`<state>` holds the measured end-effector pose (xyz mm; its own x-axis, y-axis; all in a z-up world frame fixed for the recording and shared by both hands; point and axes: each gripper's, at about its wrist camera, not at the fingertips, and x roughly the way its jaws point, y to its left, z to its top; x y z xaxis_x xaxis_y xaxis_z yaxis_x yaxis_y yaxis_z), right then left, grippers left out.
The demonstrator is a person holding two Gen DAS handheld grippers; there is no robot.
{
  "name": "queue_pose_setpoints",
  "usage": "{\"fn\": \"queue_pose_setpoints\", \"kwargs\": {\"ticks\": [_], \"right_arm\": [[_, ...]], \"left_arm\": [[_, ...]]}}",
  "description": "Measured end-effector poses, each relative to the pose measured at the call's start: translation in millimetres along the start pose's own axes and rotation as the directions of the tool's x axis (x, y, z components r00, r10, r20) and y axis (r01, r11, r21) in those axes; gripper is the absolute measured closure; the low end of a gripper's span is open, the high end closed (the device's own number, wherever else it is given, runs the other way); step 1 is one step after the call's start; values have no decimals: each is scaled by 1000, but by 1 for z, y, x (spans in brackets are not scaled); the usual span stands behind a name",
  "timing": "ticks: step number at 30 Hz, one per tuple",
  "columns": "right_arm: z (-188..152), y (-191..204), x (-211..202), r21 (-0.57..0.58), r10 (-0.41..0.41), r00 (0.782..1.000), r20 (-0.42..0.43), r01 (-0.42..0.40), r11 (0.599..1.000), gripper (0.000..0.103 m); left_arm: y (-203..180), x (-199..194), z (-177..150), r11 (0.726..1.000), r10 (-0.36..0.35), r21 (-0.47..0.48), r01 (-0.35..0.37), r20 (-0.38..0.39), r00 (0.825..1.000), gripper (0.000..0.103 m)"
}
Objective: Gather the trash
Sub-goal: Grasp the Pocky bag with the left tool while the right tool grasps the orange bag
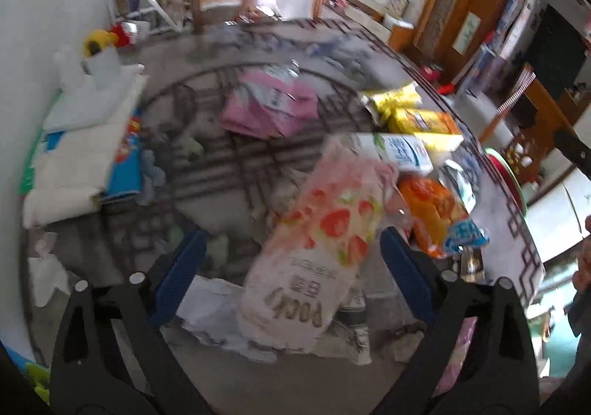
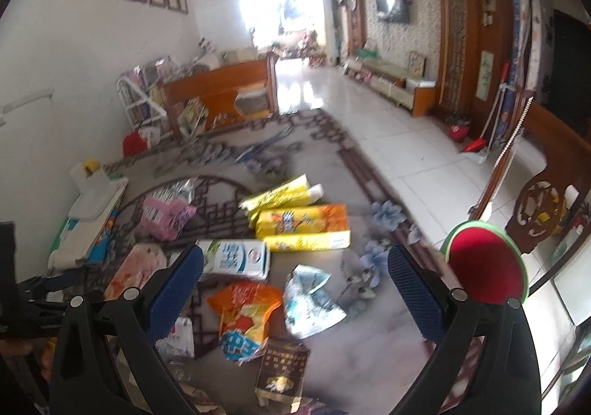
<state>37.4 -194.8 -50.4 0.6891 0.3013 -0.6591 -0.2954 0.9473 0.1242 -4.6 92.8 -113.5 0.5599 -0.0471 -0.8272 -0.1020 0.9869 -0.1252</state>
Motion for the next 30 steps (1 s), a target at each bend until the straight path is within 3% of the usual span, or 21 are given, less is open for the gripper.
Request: {"fn": "queue_pose_setpoints", "kwargs": {"ticks": [4, 7, 9, 14, 16, 20, 25, 26, 28, 30], "right_arm": [[-5, 5, 22, 8, 56, 992, -112, -55, 998, 7], [-9, 11, 39, -5, 88, 977, -194, -91, 996, 7], [-14, 17, 52, -16, 107, 960, -259, -115, 993, 7], [-29, 20, 78, 10, 129, 924, -359, -134, 991, 8], [-33, 22, 84, 23, 139, 912, -386, -141, 990, 13], [-43, 27, 102, 36, 143, 883, -448, -143, 989, 15], [-50, 37, 113, 16, 123, 867, -483, -131, 991, 16], [-50, 40, 116, -3, 110, 866, -489, -128, 992, 19], [-53, 43, 123, -13, 98, 854, -511, -121, 993, 48], [-55, 40, 127, 26, 128, 841, -526, -134, 991, 56]], "left_arm": [[-13, 21, 3, 999, -6, 49, 7, -33, 999, 12], [-14, 37, 7, 999, -12, 47, 16, -75, 997, 33], [-12, 38, 8, 999, -25, 28, 27, -78, 997, 34], [-13, 20, 10, 1000, -19, 22, 19, -10, 1000, 48], [-10, 10, 12, 1000, -18, -4, 18, 22, 1000, 48], [-6, -9, 18, 998, -36, -53, 40, 81, 996, 48], [-18, -27, 24, 1000, -8, 2, 8, 159, 987, 48], [-19, -29, 25, 1000, -14, 6, 13, 165, 986, 48], [-22, -31, 27, 1000, -29, 1, 29, 170, 985, 48], [-23, -31, 30, 999, -43, -12, 46, 171, 984, 48]]}}
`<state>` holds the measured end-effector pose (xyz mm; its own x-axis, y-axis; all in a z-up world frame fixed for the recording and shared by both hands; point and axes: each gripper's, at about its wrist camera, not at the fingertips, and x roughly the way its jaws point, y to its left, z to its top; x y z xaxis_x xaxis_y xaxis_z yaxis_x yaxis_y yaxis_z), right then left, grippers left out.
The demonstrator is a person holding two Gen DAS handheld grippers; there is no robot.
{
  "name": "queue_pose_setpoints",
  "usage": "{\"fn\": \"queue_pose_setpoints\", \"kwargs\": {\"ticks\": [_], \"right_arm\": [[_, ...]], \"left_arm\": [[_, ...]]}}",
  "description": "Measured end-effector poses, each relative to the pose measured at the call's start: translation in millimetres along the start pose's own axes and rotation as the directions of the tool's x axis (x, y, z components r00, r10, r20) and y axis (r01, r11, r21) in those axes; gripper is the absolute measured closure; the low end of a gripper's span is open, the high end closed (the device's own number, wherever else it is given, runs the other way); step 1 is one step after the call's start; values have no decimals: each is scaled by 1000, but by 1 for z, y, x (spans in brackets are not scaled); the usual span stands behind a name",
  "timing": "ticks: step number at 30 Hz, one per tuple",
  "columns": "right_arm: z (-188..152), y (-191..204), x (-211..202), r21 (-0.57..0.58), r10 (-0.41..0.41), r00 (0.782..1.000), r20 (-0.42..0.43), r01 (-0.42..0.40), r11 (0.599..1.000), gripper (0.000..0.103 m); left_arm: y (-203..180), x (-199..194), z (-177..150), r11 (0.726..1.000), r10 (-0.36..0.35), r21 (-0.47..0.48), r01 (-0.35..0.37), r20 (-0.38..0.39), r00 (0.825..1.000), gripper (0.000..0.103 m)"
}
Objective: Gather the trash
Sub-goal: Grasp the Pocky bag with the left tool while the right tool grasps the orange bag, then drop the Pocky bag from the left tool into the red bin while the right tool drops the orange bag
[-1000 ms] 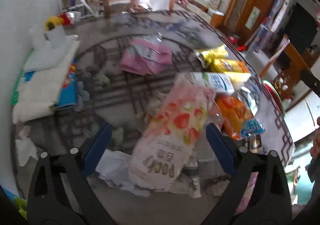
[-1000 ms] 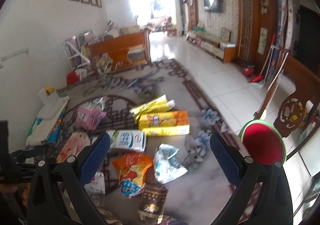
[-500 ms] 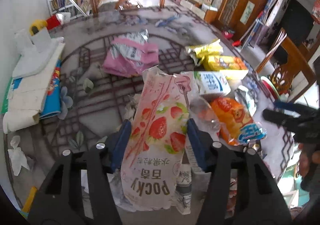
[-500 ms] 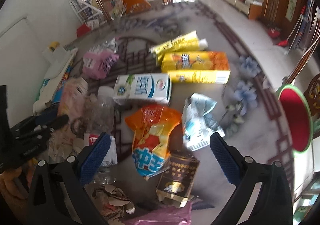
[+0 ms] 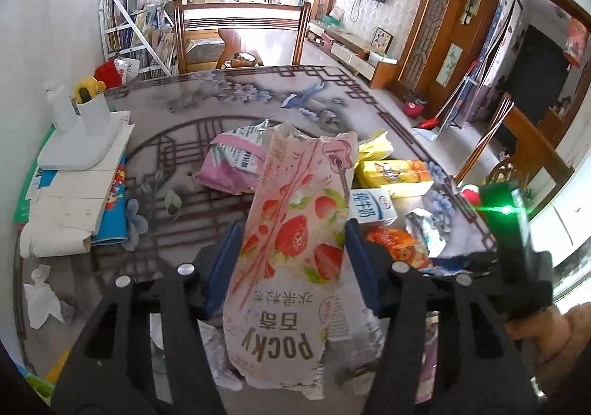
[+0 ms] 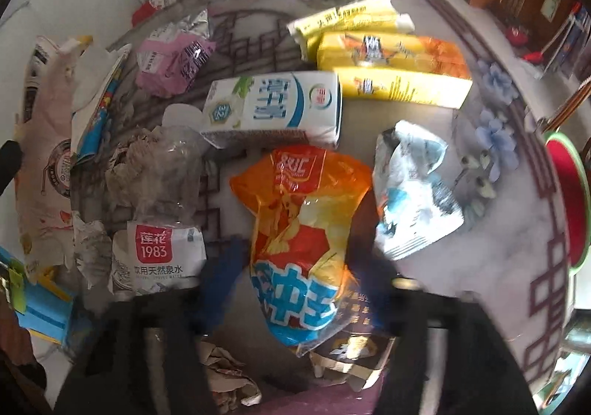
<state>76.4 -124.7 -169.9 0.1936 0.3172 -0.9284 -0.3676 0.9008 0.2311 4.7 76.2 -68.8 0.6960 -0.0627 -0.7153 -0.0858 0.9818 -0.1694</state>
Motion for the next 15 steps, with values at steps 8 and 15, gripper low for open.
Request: {"fn": "queue_pose_setpoints", "kwargs": {"ticks": [8, 15], "right_arm": [[-1, -8, -53, 38, 102, 984, 149, -108, 993, 62], [-3, -47, -105, 112, 89, 955, 285, -125, 986, 62]], "left_arm": [[-12, 1, 2, 999, -35, -8, 35, 6, 999, 47], [-50, 14, 11, 994, -110, 7, 110, -11, 994, 47]]}}
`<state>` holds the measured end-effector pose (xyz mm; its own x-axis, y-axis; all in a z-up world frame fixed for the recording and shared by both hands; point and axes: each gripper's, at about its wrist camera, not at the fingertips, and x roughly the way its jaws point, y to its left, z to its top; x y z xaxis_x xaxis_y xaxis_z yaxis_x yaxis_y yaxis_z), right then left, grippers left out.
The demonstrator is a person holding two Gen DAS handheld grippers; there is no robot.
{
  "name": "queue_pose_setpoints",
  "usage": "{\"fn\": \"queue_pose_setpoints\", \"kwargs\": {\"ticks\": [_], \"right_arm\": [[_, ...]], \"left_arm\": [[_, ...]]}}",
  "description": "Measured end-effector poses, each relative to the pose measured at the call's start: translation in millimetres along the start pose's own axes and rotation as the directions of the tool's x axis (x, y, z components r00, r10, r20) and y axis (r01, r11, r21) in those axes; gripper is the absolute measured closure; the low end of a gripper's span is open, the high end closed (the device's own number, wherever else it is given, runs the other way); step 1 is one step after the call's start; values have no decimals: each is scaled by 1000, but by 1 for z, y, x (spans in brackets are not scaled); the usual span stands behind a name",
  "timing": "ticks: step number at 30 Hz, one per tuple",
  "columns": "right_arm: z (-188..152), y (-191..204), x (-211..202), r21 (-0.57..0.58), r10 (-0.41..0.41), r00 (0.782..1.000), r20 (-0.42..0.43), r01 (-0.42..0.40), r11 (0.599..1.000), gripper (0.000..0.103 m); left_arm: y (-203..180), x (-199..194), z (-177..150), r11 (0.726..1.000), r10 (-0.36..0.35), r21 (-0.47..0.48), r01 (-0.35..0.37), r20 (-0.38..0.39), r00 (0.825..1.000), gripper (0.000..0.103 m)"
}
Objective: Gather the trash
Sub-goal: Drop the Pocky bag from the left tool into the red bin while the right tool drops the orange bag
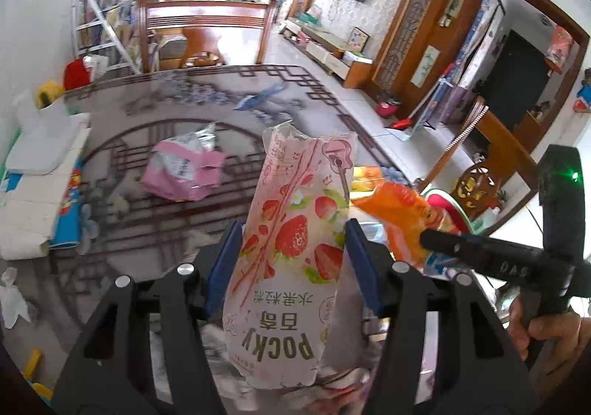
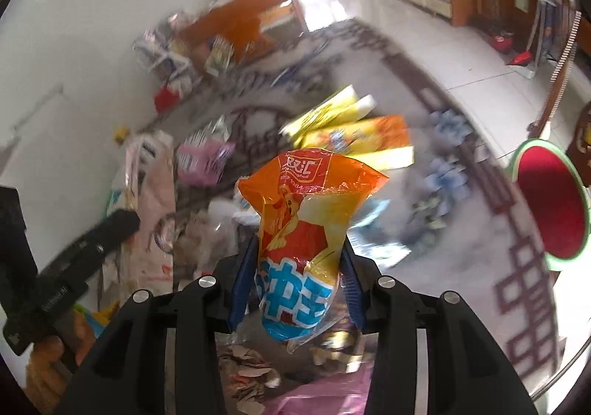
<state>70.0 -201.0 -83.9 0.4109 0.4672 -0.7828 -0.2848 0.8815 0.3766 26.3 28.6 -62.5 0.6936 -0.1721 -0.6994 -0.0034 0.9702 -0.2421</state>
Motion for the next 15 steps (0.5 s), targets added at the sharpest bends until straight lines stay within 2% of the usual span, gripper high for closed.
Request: {"fn": "queue_pose_setpoints", "kwargs": {"ticks": [5, 9, 15], "right_arm": [[9, -43, -23, 58, -43, 998, 44, 40, 998, 62], [13, -96, -47, 122, -92, 994, 67, 84, 989, 62], [13, -183, -74, 239, -171, 982, 85, 146, 960, 61]], "left_arm": [[-45, 20, 10, 998, -61, 8, 61, -16, 998, 47], [-90, 48, 15, 992, -125, 29, 126, -47, 991, 47], [-169, 101, 23, 969, -233, 57, 241, -120, 965, 47]]}}
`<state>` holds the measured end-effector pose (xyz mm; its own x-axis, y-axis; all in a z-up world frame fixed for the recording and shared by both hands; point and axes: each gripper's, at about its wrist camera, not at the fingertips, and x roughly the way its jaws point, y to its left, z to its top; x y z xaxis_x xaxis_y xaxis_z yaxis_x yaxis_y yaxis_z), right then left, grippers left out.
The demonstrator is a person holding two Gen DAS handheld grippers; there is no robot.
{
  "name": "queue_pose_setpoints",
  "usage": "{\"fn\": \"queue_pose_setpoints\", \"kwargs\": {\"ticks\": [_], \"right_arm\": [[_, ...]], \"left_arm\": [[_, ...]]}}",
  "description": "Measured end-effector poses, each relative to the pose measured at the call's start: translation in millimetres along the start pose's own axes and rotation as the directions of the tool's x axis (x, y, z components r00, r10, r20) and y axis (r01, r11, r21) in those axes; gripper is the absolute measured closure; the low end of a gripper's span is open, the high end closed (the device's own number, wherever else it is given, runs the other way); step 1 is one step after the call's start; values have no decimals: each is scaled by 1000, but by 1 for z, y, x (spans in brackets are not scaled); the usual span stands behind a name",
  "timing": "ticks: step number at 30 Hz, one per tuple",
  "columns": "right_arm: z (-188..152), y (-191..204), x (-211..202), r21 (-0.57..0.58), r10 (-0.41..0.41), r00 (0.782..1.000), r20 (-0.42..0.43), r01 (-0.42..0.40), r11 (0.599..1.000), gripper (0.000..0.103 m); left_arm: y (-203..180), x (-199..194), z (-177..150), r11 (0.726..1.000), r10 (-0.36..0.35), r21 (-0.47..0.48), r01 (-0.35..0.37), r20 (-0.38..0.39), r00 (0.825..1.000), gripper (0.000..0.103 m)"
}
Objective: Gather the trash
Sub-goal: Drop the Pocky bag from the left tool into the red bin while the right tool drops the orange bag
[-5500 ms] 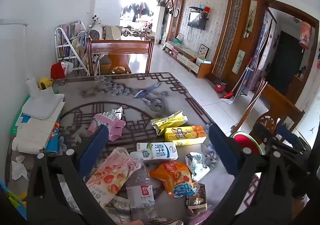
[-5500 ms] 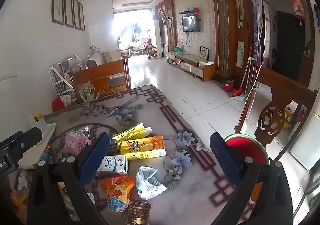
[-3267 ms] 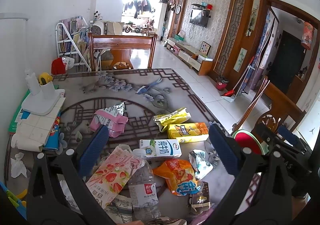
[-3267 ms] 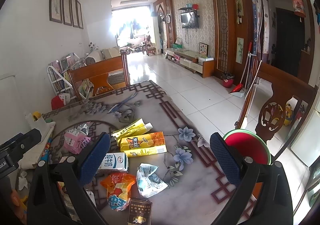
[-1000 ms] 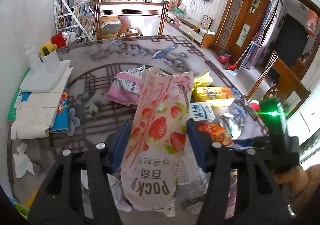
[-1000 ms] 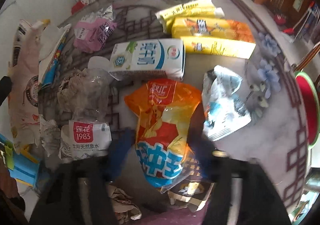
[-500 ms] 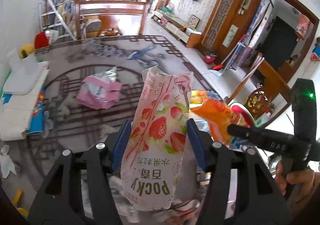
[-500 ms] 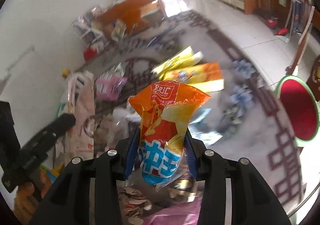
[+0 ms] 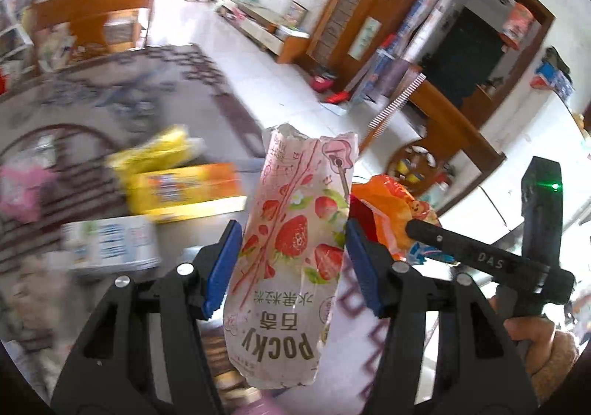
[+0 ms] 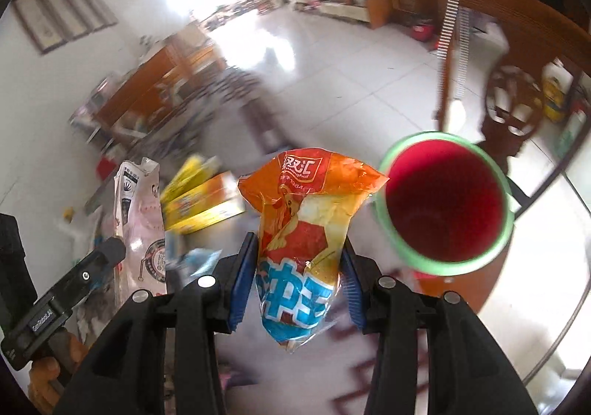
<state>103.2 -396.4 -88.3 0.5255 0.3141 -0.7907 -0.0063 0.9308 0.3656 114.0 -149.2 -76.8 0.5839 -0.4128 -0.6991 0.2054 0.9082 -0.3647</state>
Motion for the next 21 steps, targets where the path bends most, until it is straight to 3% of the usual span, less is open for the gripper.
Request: {"fn": "queue_pose_setpoints", "kwargs": {"ticks": [6, 11, 12, 14, 15, 16, 21], "right_arm": [[18, -84, -6, 119, -51, 999, 5, 50, 992, 61], [28, -128, -8, 166, -72, 997, 6, 71, 984, 58], [30, -134, -9, 171, -74, 997, 6, 72, 983, 55], [36, -147, -9, 184, -60, 998, 11, 57, 981, 39], [39, -150, -9, 188, -61, 998, 16, 57, 980, 29], [42, -154, -11, 193, -69, 997, 30, 62, 979, 27], [49, -163, -19, 210, -73, 996, 61, 59, 976, 26]], "left_arm": [[-63, 73, 16, 996, -76, 45, 79, -82, 994, 47], [-101, 120, 28, 991, -104, 71, 112, -115, 988, 44], [-105, 124, 29, 991, -103, 73, 112, -118, 988, 42], [-115, 139, 35, 991, -102, 75, 112, -135, 986, 20], [-116, 141, 36, 991, -103, 72, 113, -132, 986, 19], [-119, 141, 38, 991, -108, 65, 117, -126, 986, 19], [-114, 131, 42, 993, -100, 47, 104, -87, 991, 19]]}}
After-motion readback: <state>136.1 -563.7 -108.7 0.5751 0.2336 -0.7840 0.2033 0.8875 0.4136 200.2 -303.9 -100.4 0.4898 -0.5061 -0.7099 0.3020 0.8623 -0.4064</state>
